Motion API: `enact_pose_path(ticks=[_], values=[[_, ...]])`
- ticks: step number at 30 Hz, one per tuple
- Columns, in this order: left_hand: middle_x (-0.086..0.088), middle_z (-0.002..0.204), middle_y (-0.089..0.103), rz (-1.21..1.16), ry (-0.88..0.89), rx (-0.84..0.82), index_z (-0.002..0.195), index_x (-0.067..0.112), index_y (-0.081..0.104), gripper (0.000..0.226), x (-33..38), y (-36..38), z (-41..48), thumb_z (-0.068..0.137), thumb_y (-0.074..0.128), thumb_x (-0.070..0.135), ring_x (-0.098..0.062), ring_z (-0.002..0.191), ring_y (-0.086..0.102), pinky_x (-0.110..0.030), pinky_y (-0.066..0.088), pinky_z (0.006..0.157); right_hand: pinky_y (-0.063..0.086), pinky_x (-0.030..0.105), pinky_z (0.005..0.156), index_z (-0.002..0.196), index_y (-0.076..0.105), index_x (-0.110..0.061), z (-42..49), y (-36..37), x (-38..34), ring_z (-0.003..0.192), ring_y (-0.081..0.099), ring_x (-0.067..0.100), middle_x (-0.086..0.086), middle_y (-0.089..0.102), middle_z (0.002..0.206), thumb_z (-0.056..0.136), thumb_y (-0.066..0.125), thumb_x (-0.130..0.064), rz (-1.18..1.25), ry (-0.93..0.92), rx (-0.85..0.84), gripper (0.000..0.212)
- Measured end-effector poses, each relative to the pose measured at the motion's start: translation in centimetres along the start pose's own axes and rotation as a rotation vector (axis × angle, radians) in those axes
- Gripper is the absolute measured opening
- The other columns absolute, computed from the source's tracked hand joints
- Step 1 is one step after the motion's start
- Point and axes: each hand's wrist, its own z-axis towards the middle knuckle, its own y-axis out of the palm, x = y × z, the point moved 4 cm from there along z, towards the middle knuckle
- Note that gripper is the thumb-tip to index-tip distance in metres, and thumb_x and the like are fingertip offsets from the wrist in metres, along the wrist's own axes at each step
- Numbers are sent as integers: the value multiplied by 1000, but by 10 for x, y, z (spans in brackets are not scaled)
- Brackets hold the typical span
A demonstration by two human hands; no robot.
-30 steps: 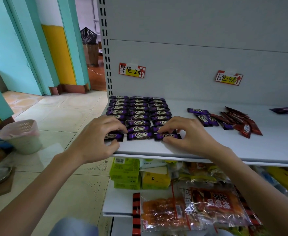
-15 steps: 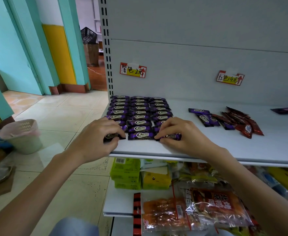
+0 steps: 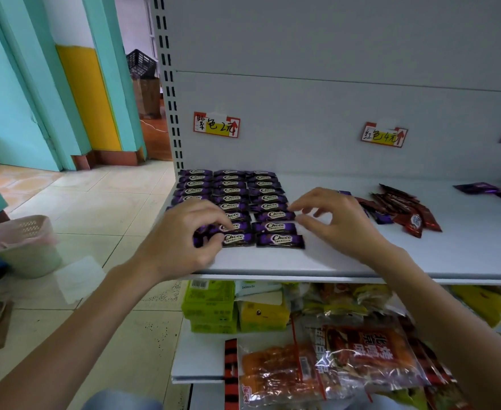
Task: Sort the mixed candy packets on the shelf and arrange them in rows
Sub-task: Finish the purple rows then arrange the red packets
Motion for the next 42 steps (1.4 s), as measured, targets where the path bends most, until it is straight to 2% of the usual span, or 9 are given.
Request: enact_pose_path(ticks=[3, 8, 14, 19, 24, 28, 33, 38, 42], values=[[15, 96, 61, -18, 46, -71, 96, 22, 69, 32, 24, 29, 27, 78, 47, 36, -1, 93, 52, -20, 39, 87, 50, 24, 79, 101, 70, -16, -6, -23, 29, 82, 60, 10, -3, 63, 99, 85, 64, -10, -72, 115, 76, 18], [11, 113, 57, 2, 68, -236, 111, 21, 61, 24, 52, 86, 75, 88, 54, 21, 1, 102, 44, -27, 37, 98, 28, 5, 77, 112, 66, -10, -16, -46, 79, 92, 55, 12, 7, 64, 112, 85, 61, -8, -216, 319, 21, 27], [-2, 147, 35, 123, 63, -441, 141, 15, 36, 49, 71, 139, 126, 93, 46, 16, -17, 134, 32, -26, 25, 107, 28, 13, 70, 107, 69, -11, -23, -50, 88, 90, 57, 18, 8, 66, 102, 83, 65, -13, -244, 279, 16, 24], [-4, 121, 55, 164, 67, -420, 123, 15, 57, 32, 65, 150, 145, 92, 51, 21, -21, 114, 49, -33, 39, 94, 45, 32, 77, 94, 69, -11, -32, -58, 94, 87, 58, 21, 4, 65, 93, 78, 67, -41, -242, 342, -3, 34], [-1, 104, 53, 291, 141, -355, 110, 19, 63, 27, 68, 145, 141, 95, 47, 35, -18, 99, 50, -28, 32, 72, 30, 9, 72, 103, 69, -12, -36, -63, 95, 87, 49, 7, 0, 64, 102, 82, 67, -17, -268, 337, 58, 22], [-1, 94, 55, 259, 111, -212, 92, 13, 62, 28, 70, 136, 138, 99, 39, 27, -19, 90, 53, -28, 28, 65, 40, 3, 70, 100, 70, -10, -36, -68, 97, 75, 53, 4, -4, 62, 86, 82, 62, -3, -182, 352, 169, 21], [5, 63, 60, 30, -36, -154, 73, 18, 48, 29, 69, 119, 131, 99, 39, 26, -20, 63, 60, -34, 46, 67, 43, 2, 67, 99, 67, -15, -41, -66, 91, 78, 58, -4, -5, 66, 88, 84, 58, -2, -18, 354, 219, 21], [-3, 64, 63, -275, -177, -102, 85, 5, 62, 22, 58, 92, 111, 96, 49, 18, -9, 50, 58, -17, 46, 54, 44, 12, 64, 80, 60, -21, -35, -57, 61, 73, 57, -7, -20, 59, 79, 85, 53, 0, 76, 273, 191, 23], [10, 80, 65, -361, -203, -82, 90, 18, 66, 15, 45, 63, 87, 93, 53, 13, -2, 60, 63, -8, 46, 60, 46, 23, 70, 71, 66, -31, -22, -39, 36, 83, 59, 5, -16, 62, 85, 86, 48, 3, 216, 259, 153, 41]])
